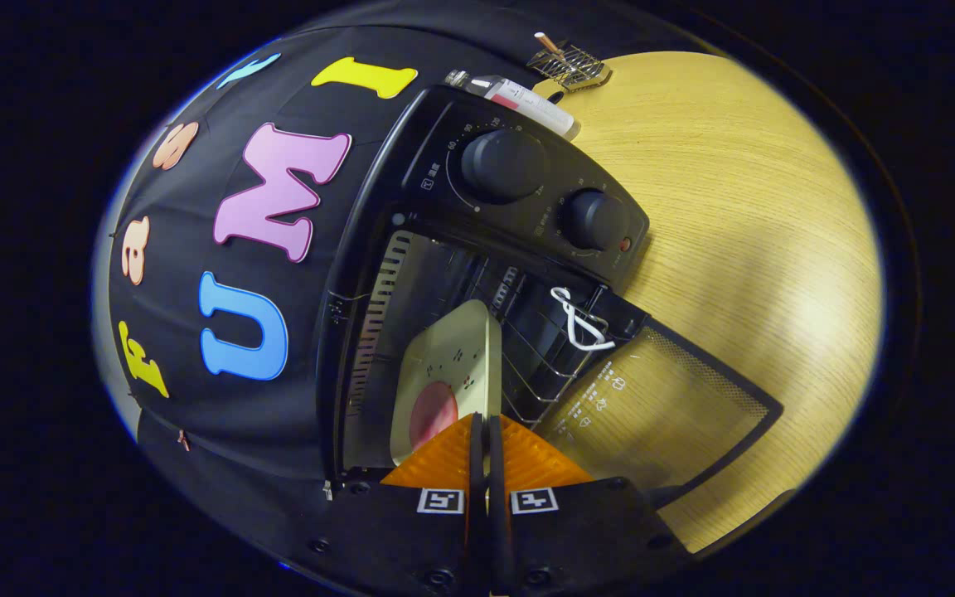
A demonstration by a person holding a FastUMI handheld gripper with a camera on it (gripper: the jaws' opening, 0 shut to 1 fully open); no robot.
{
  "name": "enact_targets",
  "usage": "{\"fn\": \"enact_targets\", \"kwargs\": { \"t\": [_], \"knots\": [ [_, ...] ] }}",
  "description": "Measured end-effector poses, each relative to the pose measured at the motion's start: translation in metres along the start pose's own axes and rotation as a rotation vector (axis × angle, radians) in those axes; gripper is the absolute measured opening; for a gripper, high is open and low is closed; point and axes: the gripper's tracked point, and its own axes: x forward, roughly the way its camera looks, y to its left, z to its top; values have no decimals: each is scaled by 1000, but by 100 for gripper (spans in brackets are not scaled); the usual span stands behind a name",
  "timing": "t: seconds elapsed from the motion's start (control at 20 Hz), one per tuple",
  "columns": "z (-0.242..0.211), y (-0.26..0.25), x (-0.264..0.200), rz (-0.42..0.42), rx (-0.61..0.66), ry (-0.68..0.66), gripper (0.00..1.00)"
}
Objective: Open the toaster oven, put the food inside, and close the toaster oven door.
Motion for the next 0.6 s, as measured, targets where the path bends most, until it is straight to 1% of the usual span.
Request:
{"fn": "enact_targets", "kwargs": {
  "t": [0.2, 0.4, 0.6],
  "knots": [
    [7, 2, 14, 2, -7, -68, 6],
    [8, 3, 22, 0, -15, -71, 6],
    [9, 1, 21, -40, -36, -89, 6]
  ]
}}
